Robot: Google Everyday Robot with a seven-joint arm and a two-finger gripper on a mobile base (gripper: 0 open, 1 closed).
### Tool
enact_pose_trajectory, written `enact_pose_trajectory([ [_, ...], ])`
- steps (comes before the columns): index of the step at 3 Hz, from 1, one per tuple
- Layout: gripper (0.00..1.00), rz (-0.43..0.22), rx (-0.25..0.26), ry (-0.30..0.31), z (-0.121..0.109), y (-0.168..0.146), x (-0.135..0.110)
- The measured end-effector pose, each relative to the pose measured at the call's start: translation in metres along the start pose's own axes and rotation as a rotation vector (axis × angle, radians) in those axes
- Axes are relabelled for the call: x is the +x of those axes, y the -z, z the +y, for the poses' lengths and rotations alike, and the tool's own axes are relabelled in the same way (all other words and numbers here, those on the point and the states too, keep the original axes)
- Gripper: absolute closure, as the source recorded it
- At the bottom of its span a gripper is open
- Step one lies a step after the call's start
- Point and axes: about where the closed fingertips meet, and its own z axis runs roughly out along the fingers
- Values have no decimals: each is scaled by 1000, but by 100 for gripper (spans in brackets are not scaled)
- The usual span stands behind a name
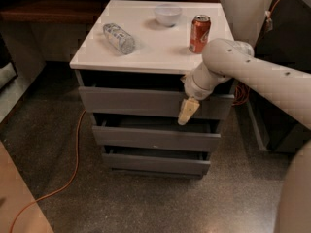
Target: Open top drawer
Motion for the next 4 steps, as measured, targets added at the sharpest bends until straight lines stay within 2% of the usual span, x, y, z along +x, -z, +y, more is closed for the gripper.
enact_pose_trajectory([
  [2,0,-2,-27,2,-23,-39,-13],
  [3,16,-2,-27,2,-16,-37,-13],
  [4,38,6,-45,-2,-17,-49,-14],
])
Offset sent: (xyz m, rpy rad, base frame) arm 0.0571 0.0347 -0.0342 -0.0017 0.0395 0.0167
